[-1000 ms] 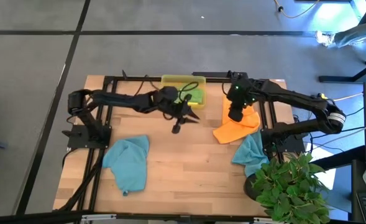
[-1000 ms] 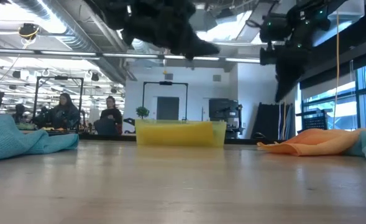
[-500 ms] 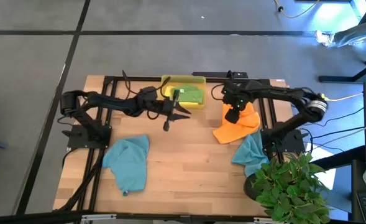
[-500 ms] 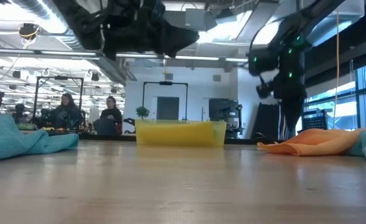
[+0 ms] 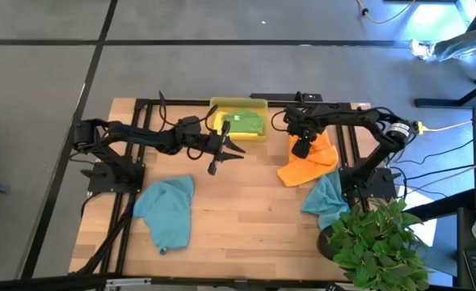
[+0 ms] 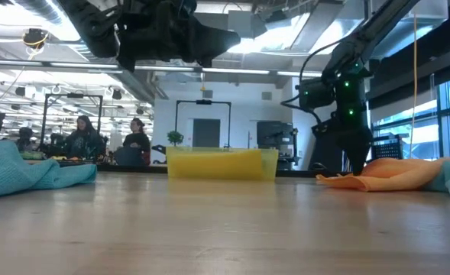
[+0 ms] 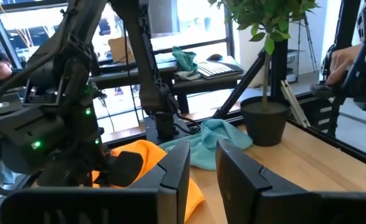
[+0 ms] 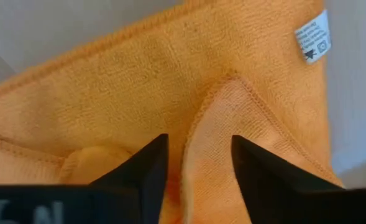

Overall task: Fold microfiber towels
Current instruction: Fold the orange towel

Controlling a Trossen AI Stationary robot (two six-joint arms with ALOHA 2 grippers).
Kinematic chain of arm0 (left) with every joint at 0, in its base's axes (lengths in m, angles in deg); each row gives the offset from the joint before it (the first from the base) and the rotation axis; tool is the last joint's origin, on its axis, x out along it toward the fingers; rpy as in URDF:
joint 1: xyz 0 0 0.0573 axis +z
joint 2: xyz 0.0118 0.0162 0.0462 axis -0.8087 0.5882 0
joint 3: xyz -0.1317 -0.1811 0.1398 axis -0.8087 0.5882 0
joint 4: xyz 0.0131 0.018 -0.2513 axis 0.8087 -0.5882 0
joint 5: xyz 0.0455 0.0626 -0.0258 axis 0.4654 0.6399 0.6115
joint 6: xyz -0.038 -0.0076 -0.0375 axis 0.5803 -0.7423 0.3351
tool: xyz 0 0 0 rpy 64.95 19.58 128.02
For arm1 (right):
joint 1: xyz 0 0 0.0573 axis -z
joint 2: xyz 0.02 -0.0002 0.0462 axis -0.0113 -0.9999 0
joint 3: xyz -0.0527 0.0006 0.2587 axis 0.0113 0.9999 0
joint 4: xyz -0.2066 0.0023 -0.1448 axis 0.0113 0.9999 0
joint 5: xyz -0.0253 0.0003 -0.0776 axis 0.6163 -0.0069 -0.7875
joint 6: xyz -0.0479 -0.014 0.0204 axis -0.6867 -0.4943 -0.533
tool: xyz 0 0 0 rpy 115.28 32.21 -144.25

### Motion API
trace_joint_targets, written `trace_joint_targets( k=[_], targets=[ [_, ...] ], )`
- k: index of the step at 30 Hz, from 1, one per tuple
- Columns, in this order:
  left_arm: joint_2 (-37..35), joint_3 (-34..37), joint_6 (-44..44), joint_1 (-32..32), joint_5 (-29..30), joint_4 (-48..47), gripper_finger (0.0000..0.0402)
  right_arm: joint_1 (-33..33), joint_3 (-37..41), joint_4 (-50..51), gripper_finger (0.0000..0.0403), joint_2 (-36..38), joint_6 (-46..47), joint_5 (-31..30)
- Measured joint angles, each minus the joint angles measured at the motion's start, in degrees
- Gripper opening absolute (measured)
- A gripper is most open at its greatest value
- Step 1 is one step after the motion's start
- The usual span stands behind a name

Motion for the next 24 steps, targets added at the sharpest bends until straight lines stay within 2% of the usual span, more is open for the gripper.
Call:
trace_joint_targets(
  k=[3,7,8,12,15,21,24],
  targets=[
    [0.0,0.0,0.0,-0.6,0.0,0.0,0.0069,0.1,0.0,0.0,0.0119,-0.6,-1.8,1.0],
    [0.0,0.0,0.0,-1.1,0.0,0.0,0.0069,0.1,0.0,-1.1,0.0023,-0.8,-2.9,1.3],
    [0.0,0.0,0.0,-1.1,0.0,0.0,0.0069,0.1,0.0,-1.9,0.0013,-0.8,-3.1,1.3],
    [0.0,0.0,0.1,-1.0,0.0,0.0,0.0069,-1.0,-0.5,-3.2,0.0007,0.8,-4.2,1.0],
    [0.1,0.0,-0.2,-0.8,0.0,0.0,0.0069,-2.7,-2.3,-3.5,0.0006,4.7,-4.4,1.4],
    [0.1,-0.4,-2.8,-0.8,4.7,0.0,0.0071,-6.3,-6.3,-6.0,0.0004,15.0,-4.2,6.8],
    [0.3,-1.7,-3.6,-0.3,5.3,-1.0,0.0085,-8.8,-7.4,-7.4,0.0002,18.8,-3.9,9.2]
  ],
)
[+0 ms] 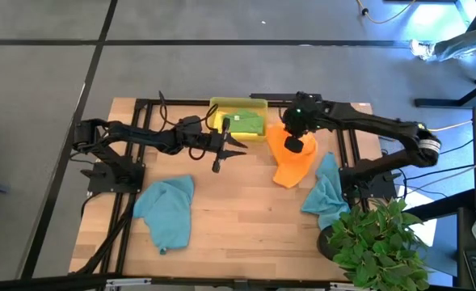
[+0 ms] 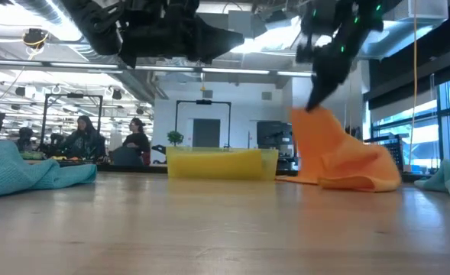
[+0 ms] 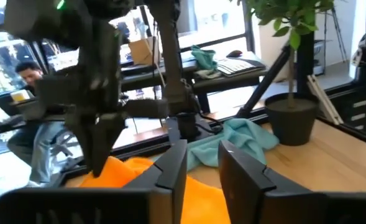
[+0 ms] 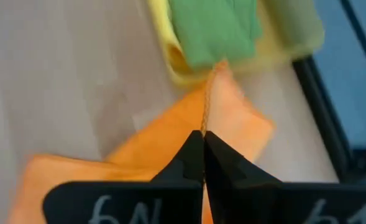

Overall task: Fold microfiber towels
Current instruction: Fold the orange towel

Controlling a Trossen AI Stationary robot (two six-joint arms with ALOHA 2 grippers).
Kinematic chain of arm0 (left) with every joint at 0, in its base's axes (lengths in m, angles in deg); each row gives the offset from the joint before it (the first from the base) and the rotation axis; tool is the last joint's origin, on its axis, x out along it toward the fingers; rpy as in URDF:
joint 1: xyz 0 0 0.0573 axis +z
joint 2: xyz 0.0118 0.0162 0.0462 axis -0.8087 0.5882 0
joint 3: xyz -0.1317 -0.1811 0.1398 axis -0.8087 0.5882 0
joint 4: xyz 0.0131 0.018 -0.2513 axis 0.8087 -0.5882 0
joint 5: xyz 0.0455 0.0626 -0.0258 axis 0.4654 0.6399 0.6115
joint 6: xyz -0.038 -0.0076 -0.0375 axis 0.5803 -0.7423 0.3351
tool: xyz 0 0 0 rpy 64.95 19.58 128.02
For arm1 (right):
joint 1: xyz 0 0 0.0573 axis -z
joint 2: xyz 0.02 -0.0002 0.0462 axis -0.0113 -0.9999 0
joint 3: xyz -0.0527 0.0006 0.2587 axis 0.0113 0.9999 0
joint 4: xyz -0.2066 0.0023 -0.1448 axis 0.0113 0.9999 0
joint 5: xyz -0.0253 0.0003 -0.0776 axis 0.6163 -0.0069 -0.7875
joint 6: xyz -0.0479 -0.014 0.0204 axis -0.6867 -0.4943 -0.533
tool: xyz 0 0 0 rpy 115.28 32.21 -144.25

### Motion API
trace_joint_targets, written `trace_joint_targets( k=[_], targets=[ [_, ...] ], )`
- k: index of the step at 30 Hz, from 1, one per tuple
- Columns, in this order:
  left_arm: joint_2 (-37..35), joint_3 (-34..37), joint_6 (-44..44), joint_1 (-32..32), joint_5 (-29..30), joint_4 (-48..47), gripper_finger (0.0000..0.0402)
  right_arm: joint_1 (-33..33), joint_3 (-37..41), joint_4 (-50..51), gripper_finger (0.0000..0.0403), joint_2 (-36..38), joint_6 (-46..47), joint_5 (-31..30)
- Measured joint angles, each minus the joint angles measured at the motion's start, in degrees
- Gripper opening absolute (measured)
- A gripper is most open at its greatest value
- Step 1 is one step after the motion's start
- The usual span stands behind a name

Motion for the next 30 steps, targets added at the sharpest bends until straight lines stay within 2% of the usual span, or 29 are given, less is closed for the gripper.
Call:
trace_joint_targets(
  k=[4,9,12,22,30],
  targets=[
    [1.5,-4.1,-0.8,0.0,0.6,-5.9,0.013,-4.2,-1.2,-0.6,0.0002,2.9,0.2,0.1],
    [4.7,-9.7,-3.8,-0.5,6.5,-10.3,0.0192,-9.4,-1.9,-1.8,0.0002,4.0,1.5,0.1],
    [6.9,-12.6,-4.2,-0.6,7.8,-11.5,0.0216,-11.8,-1.9,-3.1,0.0002,4.0,1.5,0.0],
    [11.1,-18.0,-5.9,1.2,8.9,-15.3,0.0228,-15.1,-1.9,-5.5,0.0001,4.0,1.5,-0.1],
    [11.3,-18.3,-8.0,2.2,8.7,-15.8,0.0228,-15.2,-1.9,-5.9,0.0001,4.0,1.5,-0.1]
  ],
)
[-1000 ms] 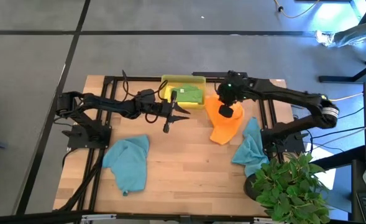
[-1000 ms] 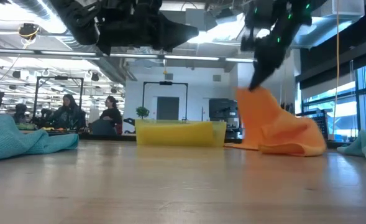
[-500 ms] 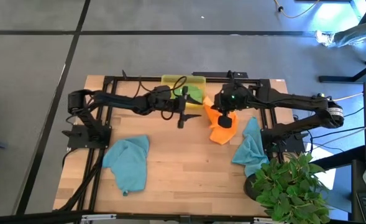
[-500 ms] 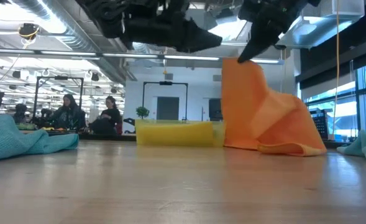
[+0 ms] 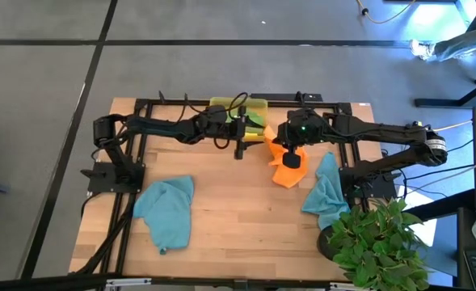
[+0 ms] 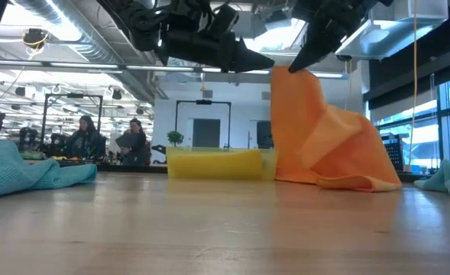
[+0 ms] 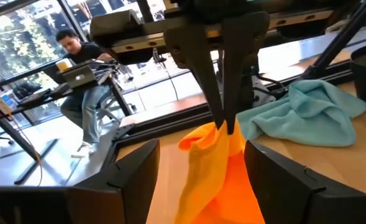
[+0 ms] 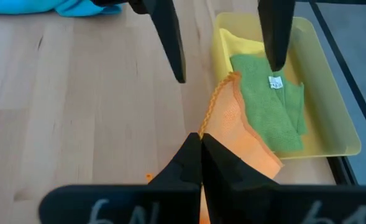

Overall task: Fold microfiber towels
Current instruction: Fold the orange towel

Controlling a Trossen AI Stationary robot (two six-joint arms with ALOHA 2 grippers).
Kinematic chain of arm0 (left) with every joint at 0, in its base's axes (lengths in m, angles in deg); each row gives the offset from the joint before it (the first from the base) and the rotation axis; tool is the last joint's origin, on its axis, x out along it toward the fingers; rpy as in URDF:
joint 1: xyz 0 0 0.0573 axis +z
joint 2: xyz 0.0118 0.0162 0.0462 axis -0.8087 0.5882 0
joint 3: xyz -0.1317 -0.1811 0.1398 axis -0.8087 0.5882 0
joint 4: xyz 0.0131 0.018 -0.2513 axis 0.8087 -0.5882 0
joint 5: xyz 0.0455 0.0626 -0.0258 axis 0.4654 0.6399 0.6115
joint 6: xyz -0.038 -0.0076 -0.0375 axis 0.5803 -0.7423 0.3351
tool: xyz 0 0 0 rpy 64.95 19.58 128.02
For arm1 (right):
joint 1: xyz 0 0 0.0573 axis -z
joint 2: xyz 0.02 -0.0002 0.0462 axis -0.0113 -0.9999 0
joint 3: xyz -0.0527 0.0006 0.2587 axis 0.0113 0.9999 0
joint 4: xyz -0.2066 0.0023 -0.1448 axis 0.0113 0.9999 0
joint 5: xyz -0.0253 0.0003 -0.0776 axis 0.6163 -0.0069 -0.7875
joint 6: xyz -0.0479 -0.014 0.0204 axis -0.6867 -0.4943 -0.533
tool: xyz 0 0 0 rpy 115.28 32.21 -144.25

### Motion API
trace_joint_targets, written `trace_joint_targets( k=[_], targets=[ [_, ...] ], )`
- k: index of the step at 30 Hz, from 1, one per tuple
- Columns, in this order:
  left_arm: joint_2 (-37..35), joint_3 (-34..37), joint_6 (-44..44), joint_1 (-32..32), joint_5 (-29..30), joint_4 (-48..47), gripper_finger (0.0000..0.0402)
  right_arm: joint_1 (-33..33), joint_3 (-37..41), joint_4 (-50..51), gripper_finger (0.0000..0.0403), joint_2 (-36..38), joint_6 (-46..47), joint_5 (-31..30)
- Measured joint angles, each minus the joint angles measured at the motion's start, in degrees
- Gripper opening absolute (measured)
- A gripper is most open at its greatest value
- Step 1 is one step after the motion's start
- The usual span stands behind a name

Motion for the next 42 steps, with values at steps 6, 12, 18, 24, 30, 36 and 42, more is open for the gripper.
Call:
trace_joint_targets(
  k=[6,12,18,24,30,36,42],
  targets=[
    [3.4,-0.6,0.1,-0.2,-0.5,2.3,0.0228,0.0,0.0,-0.8,0.0002,0.0,-0.1,0.0],
    [6.1,-3.3,0.2,-0.1,-2.6,2.0,0.0226,0.0,0.0,-0.9,0.0002,0.0,0.0,0.0],
    [6.0,-3.8,-0.2,-0.1,-3.0,2.3,0.0218,0.0,0.0,-0.4,0.0002,0.0,0.0,0.0],
    [6.0,-3.8,-1.8,-0.2,-3.0,1.1,0.0158,0.0,0.0,-0.3,0.0003,0.0,0.0,0.0],
    [6.0,-3.8,-5.1,-0.3,-3.0,1.4,0.0038,0.0,0.0,-0.3,0.0003,-0.1,0.0,0.0],
    [3.6,-3.7,-6.4,-1.7,0.3,0.6,0.0002,0.0,0.0,-0.7,0.0007,0.0,3.2,0.0],
    [-4.2,-3.8,-10.6,-4.1,7.0,-5.5,0.0,-1.4,0.1,1.1,0.0062,-0.2,5.2,-1.3]
  ],
)
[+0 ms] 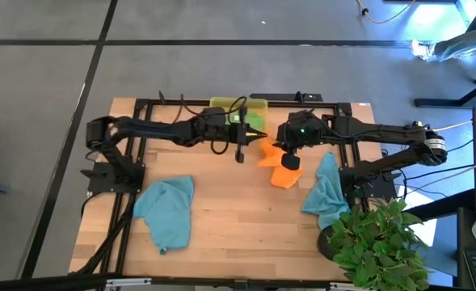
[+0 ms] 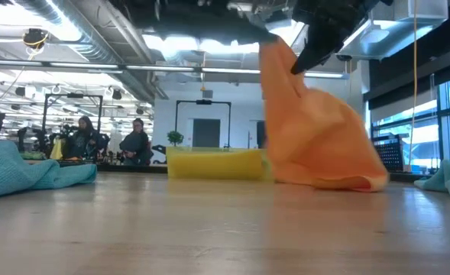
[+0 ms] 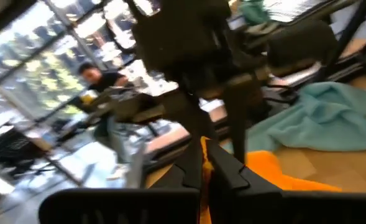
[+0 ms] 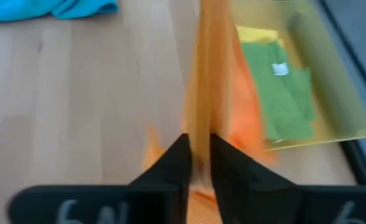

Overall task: Fold microfiber towels
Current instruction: Fold the orange towel

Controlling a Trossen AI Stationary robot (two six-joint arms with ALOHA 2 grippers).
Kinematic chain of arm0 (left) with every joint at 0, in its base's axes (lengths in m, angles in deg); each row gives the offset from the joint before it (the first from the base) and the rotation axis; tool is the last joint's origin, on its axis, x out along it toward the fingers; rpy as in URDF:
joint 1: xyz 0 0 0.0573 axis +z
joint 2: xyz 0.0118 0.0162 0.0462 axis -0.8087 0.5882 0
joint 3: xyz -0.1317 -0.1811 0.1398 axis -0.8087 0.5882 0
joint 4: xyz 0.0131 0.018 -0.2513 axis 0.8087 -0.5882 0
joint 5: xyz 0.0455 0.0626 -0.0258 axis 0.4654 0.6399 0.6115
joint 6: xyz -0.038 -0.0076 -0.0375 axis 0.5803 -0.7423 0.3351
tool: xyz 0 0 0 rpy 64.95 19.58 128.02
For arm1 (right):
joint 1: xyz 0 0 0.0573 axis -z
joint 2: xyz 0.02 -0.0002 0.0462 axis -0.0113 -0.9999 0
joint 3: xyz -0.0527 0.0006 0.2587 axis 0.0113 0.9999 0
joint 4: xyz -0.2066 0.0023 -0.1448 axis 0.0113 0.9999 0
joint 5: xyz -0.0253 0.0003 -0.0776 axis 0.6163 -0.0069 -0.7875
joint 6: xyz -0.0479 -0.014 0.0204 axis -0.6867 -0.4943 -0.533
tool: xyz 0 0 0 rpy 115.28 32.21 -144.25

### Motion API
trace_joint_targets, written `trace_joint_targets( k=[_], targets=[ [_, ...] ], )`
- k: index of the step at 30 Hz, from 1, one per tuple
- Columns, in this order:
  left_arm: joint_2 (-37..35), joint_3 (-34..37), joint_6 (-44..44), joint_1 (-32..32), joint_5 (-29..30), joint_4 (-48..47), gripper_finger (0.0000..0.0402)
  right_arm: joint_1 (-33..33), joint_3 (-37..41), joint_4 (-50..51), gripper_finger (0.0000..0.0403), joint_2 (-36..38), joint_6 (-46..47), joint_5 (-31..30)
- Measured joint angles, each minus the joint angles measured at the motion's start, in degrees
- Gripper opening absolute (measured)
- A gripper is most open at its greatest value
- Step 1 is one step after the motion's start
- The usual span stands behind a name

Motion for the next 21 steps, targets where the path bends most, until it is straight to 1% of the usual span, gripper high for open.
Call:
trace_joint_targets(
  k=[2,3,5,9,11,14,21],
  targets=[
    [-1.8,-0.1,-0.8,-0.3,3.0,-2.9,0.0,-0.8,-0.1,0.3,0.0088,0.1,-0.4,-2.2],
    [-2.8,0.0,-0.7,-0.2,3.9,-5.1,0.0,-1.4,-0.1,0.6,0.01,0.1,-0.4,-3.5],
    [-4.2,0.0,-0.7,-0.2,5.2,-6.6,0.0,-2.2,-0.1,0.9,0.0123,0.1,-0.5,-6.2],
    [-6.5,0.0,-1.6,-0.2,8.6,-9.6,0.0,-3.4,-0.1,0.8,0.0153,0.1,0.5,-9.3],
    [-7.3,0.0,-1.6,-0.2,9.8,-9.9,0.0,-3.5,-0.1,0.8,0.0159,0.1,1.4,-10.9],
    [-8.8,0.0,-1.6,0.0,10.3,-9.4,0.0,-3.4,-0.1,0.3,0.0161,0.1,3.8,-11.3],
    [-9.6,-3.8,-1.2,0.2,13.8,-10.2,0.0,-3.6,-0.1,-7.9,0.0162,0.1,5.4,-11.3]
  ],
)
